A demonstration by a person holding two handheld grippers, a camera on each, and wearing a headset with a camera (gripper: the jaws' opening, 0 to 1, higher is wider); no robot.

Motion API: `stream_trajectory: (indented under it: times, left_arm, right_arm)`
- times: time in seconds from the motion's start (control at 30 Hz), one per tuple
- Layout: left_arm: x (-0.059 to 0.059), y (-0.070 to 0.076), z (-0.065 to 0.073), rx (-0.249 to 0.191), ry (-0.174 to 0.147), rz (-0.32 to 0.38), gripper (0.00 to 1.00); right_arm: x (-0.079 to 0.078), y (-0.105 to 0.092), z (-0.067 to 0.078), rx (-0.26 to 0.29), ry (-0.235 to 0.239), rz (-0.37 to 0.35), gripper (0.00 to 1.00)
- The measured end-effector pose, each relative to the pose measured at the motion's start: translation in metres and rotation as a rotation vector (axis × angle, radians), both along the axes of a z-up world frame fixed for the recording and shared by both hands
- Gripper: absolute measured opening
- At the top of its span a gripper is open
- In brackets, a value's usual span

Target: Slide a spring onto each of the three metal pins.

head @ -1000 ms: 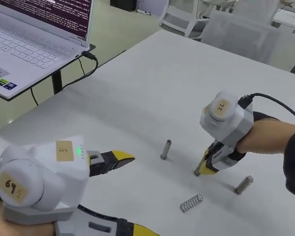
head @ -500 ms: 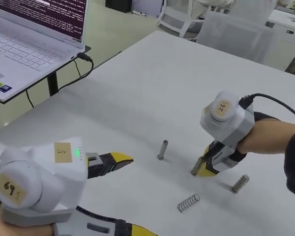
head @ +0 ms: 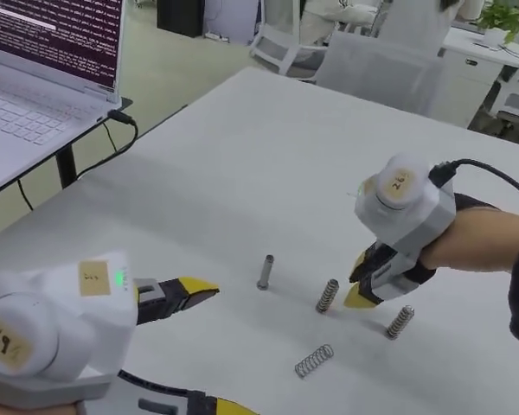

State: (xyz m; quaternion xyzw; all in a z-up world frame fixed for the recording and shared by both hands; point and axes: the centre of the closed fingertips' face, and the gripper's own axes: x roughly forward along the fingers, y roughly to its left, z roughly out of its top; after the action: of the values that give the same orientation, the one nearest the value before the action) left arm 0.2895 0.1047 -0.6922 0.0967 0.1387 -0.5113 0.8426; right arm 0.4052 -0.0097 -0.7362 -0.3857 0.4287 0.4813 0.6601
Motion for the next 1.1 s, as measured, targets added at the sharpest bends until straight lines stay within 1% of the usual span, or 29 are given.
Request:
stream_trajectory:
  times: [0.07, 0.27, 0.33, 0.43, 0.57, 0.6, 0.77, 0.8, 0.87, 0.93, 1.07, 1.1]
  left_arm:
    - [0.000, -0.002, 0.001, 0.002, -0.002, -0.011, 0.74]
    - [0.004, -0.007, 0.002, 0.005, -0.001, -0.034, 0.73]
    - [0.006, -0.009, 0.001, 0.012, -0.001, -0.047, 0.73]
    - [0.009, -0.011, 0.000, 0.021, 0.001, -0.063, 0.72]
    - [0.012, -0.013, -0.003, 0.028, 0.009, -0.079, 0.71]
    - [0.013, -0.014, -0.004, 0.029, 0.010, -0.082, 0.71]
    - [0.017, -0.017, -0.008, 0.038, 0.018, -0.098, 0.69]
    - [0.018, -0.019, -0.011, 0.043, 0.021, -0.104, 0.69]
    - [0.018, -0.021, -0.014, 0.047, 0.026, -0.115, 0.69]
    - [0.017, -0.024, -0.017, 0.053, 0.030, -0.125, 0.68]
    - [0.017, -0.031, -0.025, 0.072, 0.034, -0.147, 0.65]
    - [0.017, -0.033, -0.028, 0.075, 0.038, -0.155, 0.64]
  right_arm:
    - [-0.002, 0.000, 0.008, 0.025, -0.010, -0.017, 0.20]
    - [-0.014, -0.008, 0.022, 0.041, -0.026, -0.035, 0.20]
    - [-0.017, -0.010, 0.027, 0.058, -0.038, -0.046, 0.20]
    - [-0.025, -0.010, 0.034, 0.118, -0.046, -0.079, 0.20]
    - [-0.034, -0.011, 0.040, 0.174, -0.062, -0.102, 0.20]
    - [-0.037, -0.012, 0.041, 0.188, -0.066, -0.111, 0.21]
    - [-0.048, -0.020, 0.041, 0.209, -0.089, -0.140, 0.24]
    - [-0.051, -0.020, 0.040, 0.231, -0.094, -0.157, 0.24]
    - [-0.056, -0.023, 0.038, 0.250, -0.095, -0.177, 0.25]
    - [-0.060, -0.024, 0.037, 0.264, -0.103, -0.192, 0.29]
    - [-0.069, -0.030, 0.035, 0.290, -0.111, -0.226, 0.31]
    - [-0.071, -0.032, 0.035, 0.301, -0.113, -0.245, 0.32]
